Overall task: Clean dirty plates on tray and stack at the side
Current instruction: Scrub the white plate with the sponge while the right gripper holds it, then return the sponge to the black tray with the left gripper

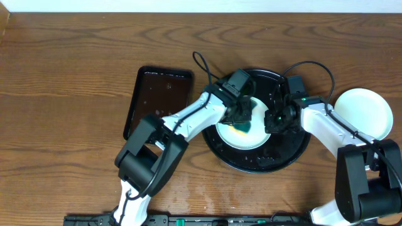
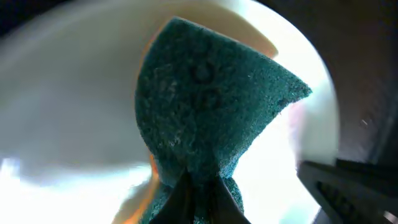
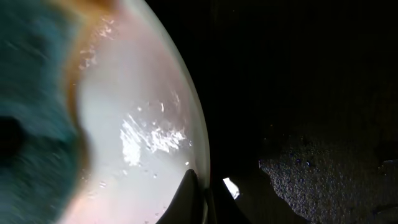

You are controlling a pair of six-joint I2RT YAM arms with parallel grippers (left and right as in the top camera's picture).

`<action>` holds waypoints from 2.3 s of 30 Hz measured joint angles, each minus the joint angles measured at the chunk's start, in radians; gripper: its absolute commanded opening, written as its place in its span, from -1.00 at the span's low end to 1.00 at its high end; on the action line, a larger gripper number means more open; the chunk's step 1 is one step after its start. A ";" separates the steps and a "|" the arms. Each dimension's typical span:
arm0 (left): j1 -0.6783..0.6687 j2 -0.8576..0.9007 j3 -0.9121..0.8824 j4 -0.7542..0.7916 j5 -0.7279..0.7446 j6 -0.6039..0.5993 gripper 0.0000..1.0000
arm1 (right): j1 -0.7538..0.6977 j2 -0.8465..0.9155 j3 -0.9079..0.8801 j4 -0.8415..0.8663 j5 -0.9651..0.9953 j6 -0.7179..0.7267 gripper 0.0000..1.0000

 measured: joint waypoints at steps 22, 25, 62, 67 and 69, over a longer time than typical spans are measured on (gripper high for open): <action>0.021 -0.063 0.031 -0.304 -0.208 0.032 -0.85 | 0.000 0.000 0.000 0.006 0.003 0.003 -0.98; 0.031 -0.125 0.031 -0.325 -0.257 0.050 -0.86 | 0.000 0.000 0.000 0.006 0.003 0.003 -0.97; 0.436 -0.557 -0.207 -0.403 -0.370 0.200 0.53 | 0.003 -0.001 -0.001 0.023 0.010 0.000 -0.98; 0.436 -0.724 -0.199 -0.475 -0.357 0.201 0.65 | 0.003 -0.088 -0.012 -0.026 0.017 -0.001 -0.98; 0.436 -0.765 -0.199 -0.486 -0.350 0.204 0.67 | 0.003 -0.168 -0.014 -0.039 0.030 -0.002 -0.98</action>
